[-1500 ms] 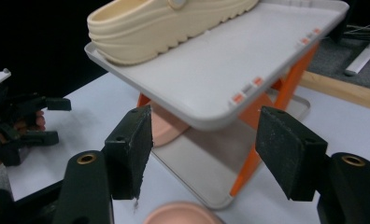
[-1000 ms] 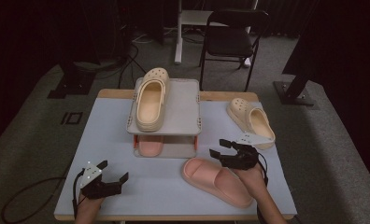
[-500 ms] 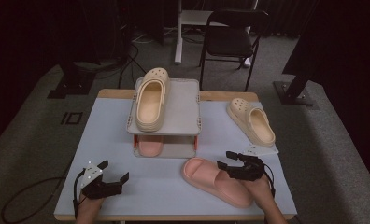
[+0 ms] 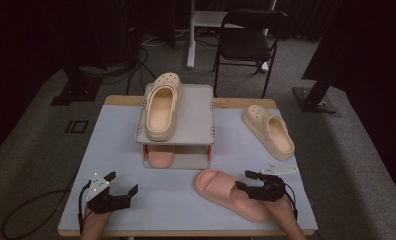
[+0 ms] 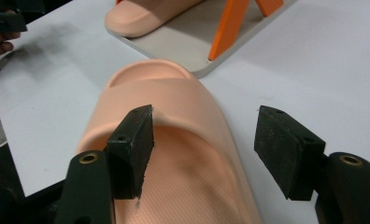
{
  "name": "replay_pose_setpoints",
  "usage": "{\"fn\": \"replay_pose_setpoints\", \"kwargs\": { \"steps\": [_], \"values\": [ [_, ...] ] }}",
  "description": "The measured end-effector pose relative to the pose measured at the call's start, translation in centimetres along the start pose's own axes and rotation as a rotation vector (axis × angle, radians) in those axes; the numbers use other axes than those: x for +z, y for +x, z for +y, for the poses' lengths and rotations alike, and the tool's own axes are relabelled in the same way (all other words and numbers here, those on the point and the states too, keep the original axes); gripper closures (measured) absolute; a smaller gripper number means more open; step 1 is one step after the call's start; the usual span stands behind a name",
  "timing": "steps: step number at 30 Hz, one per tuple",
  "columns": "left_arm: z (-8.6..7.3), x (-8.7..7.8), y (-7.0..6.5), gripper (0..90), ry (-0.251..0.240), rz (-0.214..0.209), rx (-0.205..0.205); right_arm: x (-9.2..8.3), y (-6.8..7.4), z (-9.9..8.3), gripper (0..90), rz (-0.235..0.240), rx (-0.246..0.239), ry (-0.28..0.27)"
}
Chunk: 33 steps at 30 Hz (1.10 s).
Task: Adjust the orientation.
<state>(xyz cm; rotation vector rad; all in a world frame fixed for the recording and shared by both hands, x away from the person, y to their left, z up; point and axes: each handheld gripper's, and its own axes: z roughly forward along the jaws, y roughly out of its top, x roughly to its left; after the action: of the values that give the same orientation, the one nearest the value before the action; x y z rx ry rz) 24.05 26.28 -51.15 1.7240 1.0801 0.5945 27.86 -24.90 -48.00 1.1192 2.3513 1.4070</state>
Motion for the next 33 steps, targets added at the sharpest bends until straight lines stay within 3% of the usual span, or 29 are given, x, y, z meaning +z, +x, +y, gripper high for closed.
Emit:
{"fn": "replay_pose_setpoints", "kwargs": {
  "steps": [9, 15, 19, 23, 25, 33],
  "values": [
    [0.0, -0.1, 0.1, 0.9, 0.000, -0.002, -0.002, 0.3, -0.8, -0.6, 37.9, 0.026, 0.012, 0.012],
    [0.0, 0.1, 0.0, 0.9, 0.002, -0.003, 0.004, 0.8, -0.9, -0.9, 39.7, 0.017, -0.001, 0.039],
    [0.0, 0.1, 0.0, 0.8, 0.003, -0.003, 0.006, 1.6, -0.7, -0.5, 44.8, -0.009, -0.028, 0.079],
    [0.0, 0.1, 0.0, 0.9, 0.006, -0.002, 0.005, 2.0, -0.5, -0.1, 58.9, 0.017, -0.051, 0.094],
    [0.0, 0.1, 0.0, 0.9, 0.007, -0.003, 0.009, 2.1, -0.2, 0.0, 63.6, -0.002, -0.079, 0.096],
    [0.0, 0.1, 0.0, 0.9, 0.008, -0.003, 0.008, 2.2, 0.3, 0.1, 73.2, -0.004, -0.108, 0.105]
  ]
}}
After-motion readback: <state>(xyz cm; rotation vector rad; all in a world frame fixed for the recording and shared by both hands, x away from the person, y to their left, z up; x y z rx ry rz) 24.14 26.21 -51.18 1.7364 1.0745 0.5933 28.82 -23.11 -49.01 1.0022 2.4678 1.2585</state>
